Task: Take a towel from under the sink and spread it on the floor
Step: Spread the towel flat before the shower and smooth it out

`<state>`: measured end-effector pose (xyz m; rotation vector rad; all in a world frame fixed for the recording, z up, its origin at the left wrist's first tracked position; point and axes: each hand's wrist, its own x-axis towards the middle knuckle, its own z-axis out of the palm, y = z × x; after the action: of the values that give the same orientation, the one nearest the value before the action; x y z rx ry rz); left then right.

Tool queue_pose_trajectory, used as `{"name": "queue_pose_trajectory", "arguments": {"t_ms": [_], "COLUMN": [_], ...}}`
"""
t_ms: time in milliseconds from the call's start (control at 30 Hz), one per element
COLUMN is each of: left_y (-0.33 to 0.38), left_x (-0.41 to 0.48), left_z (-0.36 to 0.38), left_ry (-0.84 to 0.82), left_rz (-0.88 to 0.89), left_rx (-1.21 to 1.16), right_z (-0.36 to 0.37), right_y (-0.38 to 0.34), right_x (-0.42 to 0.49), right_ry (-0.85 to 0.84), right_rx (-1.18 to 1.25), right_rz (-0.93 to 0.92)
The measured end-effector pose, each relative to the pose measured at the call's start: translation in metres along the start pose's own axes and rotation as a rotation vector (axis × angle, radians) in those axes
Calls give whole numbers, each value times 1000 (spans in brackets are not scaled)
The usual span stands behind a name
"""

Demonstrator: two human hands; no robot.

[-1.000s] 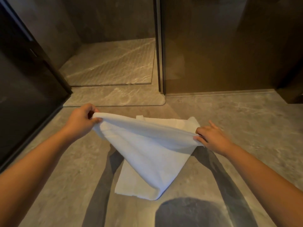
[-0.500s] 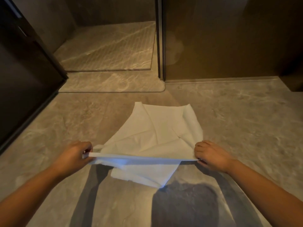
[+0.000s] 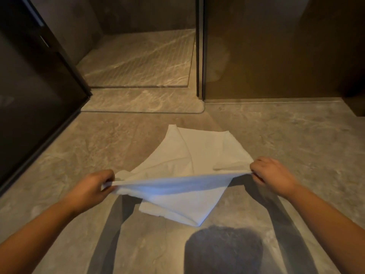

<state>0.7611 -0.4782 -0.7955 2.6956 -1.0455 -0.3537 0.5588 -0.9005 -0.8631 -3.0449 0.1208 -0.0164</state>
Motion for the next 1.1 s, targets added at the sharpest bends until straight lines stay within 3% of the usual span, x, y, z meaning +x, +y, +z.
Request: {"name": "queue_pose_trajectory", "arguments": {"t_ms": [167, 333, 667, 800, 900, 1000, 1100], "left_y": [16, 39, 82, 83, 103, 154, 207], "left_x": [45, 89, 127, 130, 130, 130, 138], "left_z": [-63, -137, -244, -266, -245, -179, -120], "left_ry": [208, 305, 448, 607, 431, 249, 174], "left_rz": [10, 31, 99, 40, 42, 167, 249], "left_rx": [-128, -202, -218, -317, -323, -437, -532], "right_z": [-74, -145, -281, -302, -298, -287, -279], "right_y": [22, 38, 53, 60, 59, 43, 26], "right_x": [14, 29, 38, 23, 12, 10, 9], "right_ry": [180, 273, 525, 595, 521, 414, 338], "right_rx": [35, 70, -68, 17, 91, 78, 65], "right_rz": [125, 326, 430, 495, 482, 419, 338]}}
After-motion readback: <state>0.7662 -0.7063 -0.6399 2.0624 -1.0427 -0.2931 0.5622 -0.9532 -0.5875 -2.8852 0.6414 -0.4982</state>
